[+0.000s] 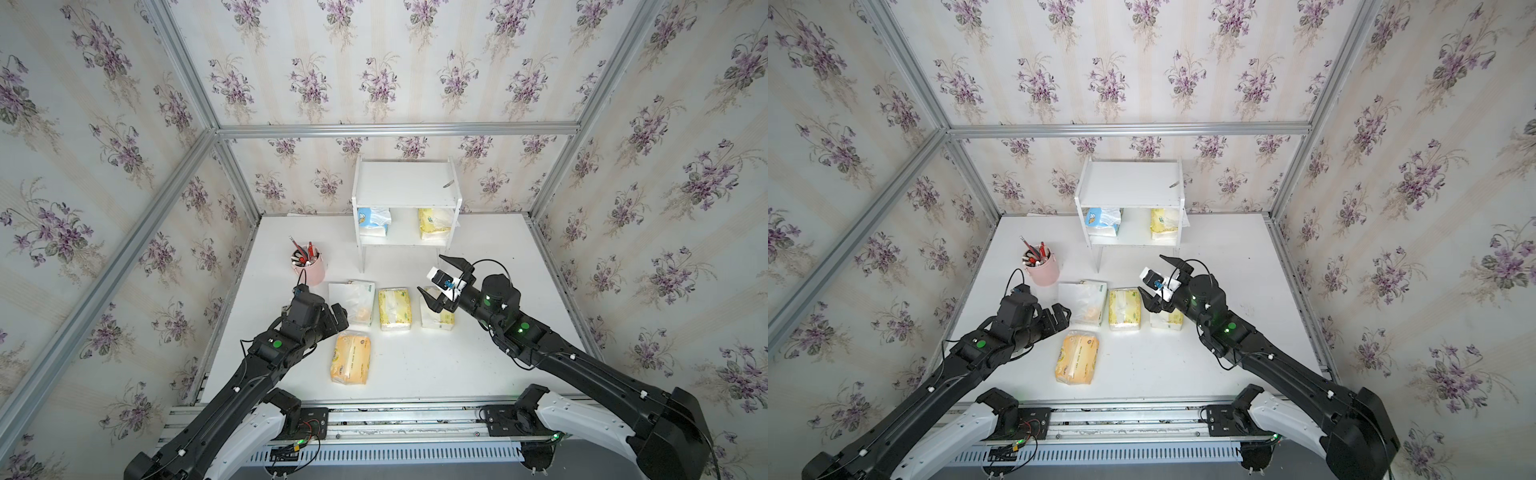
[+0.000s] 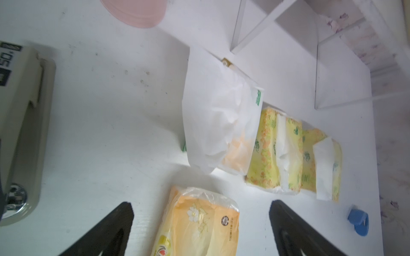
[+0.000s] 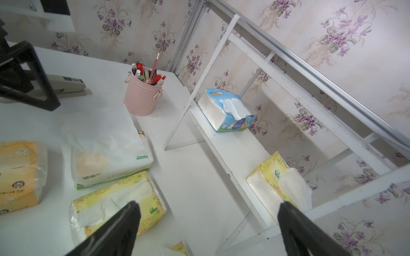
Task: Remove the tissue boxes from the shelf
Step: Place the box of tissues at the center of the board, then pick up a box of tissues from the shelf.
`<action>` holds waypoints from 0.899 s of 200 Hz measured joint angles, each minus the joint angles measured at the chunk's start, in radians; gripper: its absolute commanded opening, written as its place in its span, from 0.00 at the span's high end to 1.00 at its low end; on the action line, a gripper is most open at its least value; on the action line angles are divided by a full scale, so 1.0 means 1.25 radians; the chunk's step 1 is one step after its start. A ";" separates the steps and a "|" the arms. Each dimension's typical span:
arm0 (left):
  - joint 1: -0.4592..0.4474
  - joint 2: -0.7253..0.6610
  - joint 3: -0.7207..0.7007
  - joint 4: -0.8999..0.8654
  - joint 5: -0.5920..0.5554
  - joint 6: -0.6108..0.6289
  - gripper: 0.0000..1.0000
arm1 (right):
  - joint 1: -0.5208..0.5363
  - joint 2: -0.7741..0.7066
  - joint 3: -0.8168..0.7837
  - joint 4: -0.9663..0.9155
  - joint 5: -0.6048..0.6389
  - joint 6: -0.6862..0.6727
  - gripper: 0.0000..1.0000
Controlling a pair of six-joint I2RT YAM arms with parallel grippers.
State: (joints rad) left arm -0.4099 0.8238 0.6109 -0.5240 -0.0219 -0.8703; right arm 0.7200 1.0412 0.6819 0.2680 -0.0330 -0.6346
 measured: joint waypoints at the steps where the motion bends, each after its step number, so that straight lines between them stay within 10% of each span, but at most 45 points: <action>1: 0.002 0.002 0.002 0.002 -0.001 -0.001 0.01 | 0.001 0.002 0.002 -0.002 0.000 -0.002 0.02; 103: 0.351 0.168 0.014 0.189 0.373 -0.013 0.01 | 0.090 0.341 0.328 -0.122 0.108 -0.284 0.24; 180: 0.401 0.206 -0.015 0.226 0.571 0.012 0.01 | 0.100 0.605 0.574 -0.139 0.199 -0.428 0.43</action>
State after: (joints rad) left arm 0.0910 1.0813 0.5922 -0.2413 0.6918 -0.8551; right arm 0.8452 1.7981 1.3991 0.0937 0.2161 -1.1690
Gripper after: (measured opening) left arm 0.993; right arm 0.596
